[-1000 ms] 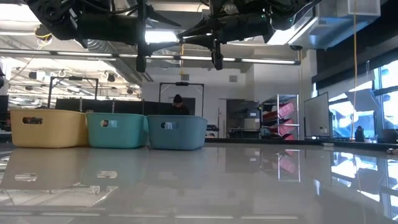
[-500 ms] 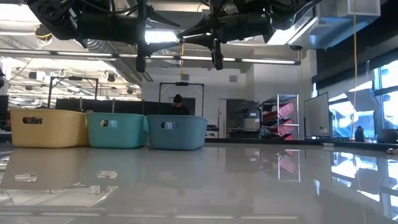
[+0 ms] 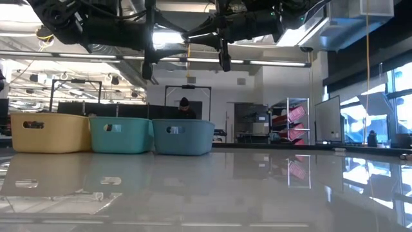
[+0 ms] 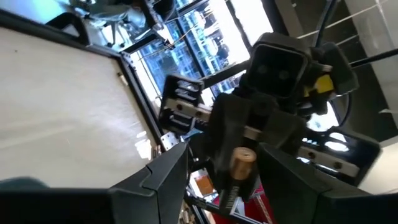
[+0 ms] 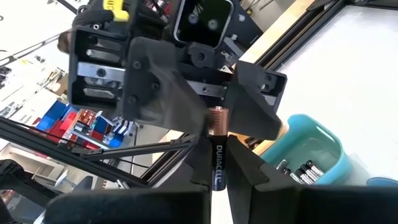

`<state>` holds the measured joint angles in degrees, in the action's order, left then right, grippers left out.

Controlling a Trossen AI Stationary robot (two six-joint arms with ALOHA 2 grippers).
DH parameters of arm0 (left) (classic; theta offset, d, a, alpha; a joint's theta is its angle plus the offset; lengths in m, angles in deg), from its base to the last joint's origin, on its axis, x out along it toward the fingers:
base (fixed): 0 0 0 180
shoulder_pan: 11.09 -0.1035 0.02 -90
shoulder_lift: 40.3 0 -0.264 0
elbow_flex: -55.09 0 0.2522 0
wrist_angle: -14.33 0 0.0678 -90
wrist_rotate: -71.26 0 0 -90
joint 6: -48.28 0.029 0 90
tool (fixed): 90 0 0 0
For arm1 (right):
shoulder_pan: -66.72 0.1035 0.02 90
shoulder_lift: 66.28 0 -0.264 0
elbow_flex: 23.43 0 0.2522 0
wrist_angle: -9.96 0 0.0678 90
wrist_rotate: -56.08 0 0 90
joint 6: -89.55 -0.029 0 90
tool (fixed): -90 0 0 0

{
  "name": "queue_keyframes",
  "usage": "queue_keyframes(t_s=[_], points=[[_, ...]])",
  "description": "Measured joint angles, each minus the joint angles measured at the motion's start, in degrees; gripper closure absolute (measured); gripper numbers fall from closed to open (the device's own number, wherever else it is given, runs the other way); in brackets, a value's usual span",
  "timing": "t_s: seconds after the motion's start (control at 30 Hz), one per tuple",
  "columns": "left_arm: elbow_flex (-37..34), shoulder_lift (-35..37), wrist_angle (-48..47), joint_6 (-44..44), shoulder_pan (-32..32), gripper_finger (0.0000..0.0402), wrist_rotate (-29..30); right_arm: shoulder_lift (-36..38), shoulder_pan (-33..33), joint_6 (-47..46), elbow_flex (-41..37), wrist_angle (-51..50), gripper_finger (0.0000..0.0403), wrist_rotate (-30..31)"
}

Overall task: Sort batteries
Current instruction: Put the small black battery into the yellow bin

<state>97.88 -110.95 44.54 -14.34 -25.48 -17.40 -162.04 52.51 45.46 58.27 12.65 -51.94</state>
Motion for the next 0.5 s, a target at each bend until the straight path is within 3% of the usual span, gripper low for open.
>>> queue_keyframes(t_s=[0.33,0.5], points=[[0.00,0.00,1.70,1.12,0.00,0.0221,-0.32,0.00,0.00,0.22,0.00,-0.38,0.0384,0.88],[0.00,0.00,1.77,1.12,0.00,0.0242,-0.68,0.00,-0.07,0.24,0.00,-0.40,0.0384,0.92]])
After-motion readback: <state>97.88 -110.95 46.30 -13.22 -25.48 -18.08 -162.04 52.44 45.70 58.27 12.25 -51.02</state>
